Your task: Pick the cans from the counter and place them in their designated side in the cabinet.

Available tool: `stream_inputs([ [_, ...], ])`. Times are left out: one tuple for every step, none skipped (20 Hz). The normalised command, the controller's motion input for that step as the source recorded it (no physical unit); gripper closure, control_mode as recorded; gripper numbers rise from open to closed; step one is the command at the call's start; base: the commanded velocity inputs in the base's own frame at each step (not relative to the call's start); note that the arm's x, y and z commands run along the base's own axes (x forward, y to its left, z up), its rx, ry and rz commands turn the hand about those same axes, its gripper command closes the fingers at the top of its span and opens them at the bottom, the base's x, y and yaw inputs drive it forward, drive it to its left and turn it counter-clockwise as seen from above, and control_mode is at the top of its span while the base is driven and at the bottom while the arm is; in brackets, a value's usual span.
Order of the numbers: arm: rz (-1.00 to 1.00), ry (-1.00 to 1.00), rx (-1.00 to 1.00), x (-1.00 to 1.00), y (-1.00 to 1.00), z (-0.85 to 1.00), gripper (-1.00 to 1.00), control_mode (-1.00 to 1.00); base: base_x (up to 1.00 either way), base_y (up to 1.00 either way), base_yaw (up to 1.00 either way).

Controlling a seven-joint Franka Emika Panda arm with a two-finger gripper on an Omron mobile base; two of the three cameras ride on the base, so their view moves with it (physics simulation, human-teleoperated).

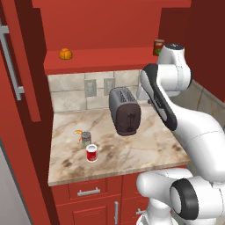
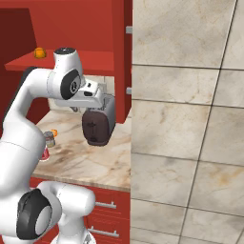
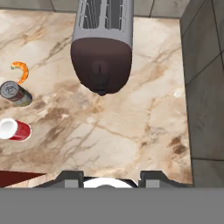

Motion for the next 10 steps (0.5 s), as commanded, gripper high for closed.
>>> stream_inputs([
  [0.00,0.00,0.00,-0.05,0.00,0.00,-1.00,-1.00,0.00,0.00,0.00],
  [-0.01,0.00,0.01,-0.10,0.00,0.00,-1.00,-1.00,0.00,0.00,0.00],
  [0.00,0.00,0.00,-0.03,0.00,0.00,-1.00,-1.00,0.00,0.00,0.00],
  [0.00,0.00,0.00,-0.02,0.00,0.00,-1.00,-1.00,0.00,0.00,0.00],
  [0.00,-0.02,0.00,-0.10,0.00,0.00,-1.00,-1.00,0.00,0.00,0.00],
  [0.00,-0.06,0.00,-0.17,0.01,0.00,-1.00,-1.00,0.00,0.00,0.00],
  [0.00,0.00,0.00,-0.13,0.04,0.00,-1.00,-1.00,0.00,0.00,0.00],
  [0.00,0.00,0.00,-0.13,0.10,-0.01,-1.00,-1.00,0.00,0.00,0.00],
  [0.00,0.00,0.00,-0.17,0.11,-0.03,-1.00,-1.00,0.00,0.00,0.00],
  [0.00,0.00,0.00,-0.20,0.12,-0.04,-1.00,-1.00,0.00,0.00,0.00],
])
